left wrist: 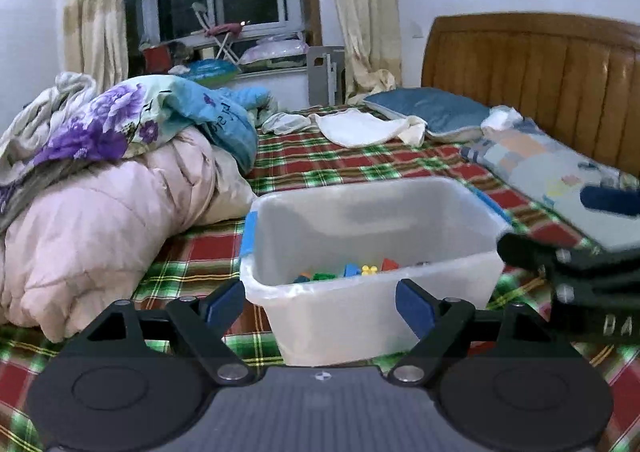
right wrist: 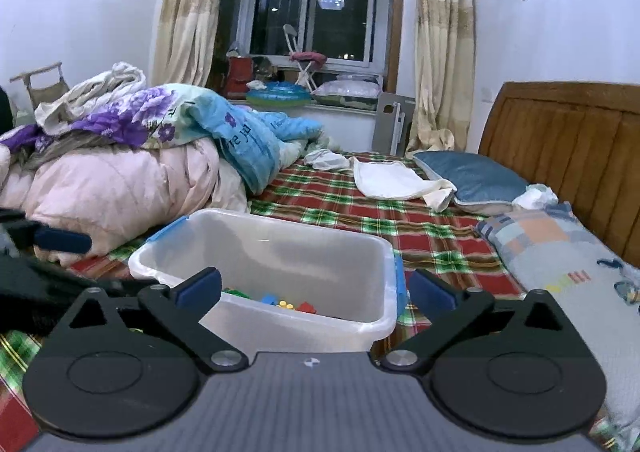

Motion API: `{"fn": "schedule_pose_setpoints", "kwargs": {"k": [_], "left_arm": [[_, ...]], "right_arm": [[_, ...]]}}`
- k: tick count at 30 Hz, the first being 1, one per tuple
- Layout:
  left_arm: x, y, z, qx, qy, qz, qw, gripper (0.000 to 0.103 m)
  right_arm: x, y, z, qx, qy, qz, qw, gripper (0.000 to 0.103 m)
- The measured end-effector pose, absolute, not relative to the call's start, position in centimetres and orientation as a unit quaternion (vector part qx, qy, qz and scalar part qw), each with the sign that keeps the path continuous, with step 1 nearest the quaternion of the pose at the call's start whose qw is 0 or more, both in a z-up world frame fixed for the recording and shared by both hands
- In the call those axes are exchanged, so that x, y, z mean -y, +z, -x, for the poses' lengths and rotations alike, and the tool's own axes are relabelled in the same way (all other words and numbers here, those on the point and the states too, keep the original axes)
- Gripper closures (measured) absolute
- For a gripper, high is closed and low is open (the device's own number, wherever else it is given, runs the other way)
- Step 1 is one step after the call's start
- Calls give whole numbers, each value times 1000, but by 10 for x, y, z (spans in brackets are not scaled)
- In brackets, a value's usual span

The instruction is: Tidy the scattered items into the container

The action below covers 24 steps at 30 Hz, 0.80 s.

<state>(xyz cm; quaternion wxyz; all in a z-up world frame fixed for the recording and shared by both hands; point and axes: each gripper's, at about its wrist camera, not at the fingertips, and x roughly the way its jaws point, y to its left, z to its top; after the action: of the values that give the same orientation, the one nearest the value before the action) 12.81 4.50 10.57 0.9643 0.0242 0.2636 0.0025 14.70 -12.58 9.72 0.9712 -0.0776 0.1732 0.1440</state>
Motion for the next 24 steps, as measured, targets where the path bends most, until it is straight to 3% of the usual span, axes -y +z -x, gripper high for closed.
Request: {"fn": "schedule_pose_setpoints", "kwargs": {"k": [9, 24], "left_arm": [[-45, 159, -146, -187, 44, -78, 978, 17], [-14, 150, -217, -312, -19, -101, 945, 16]], "right_arm": [[120, 115, -177, -193, 141, 138, 961, 0], [115, 98, -218, -258, 153, 240, 923, 0]]}}
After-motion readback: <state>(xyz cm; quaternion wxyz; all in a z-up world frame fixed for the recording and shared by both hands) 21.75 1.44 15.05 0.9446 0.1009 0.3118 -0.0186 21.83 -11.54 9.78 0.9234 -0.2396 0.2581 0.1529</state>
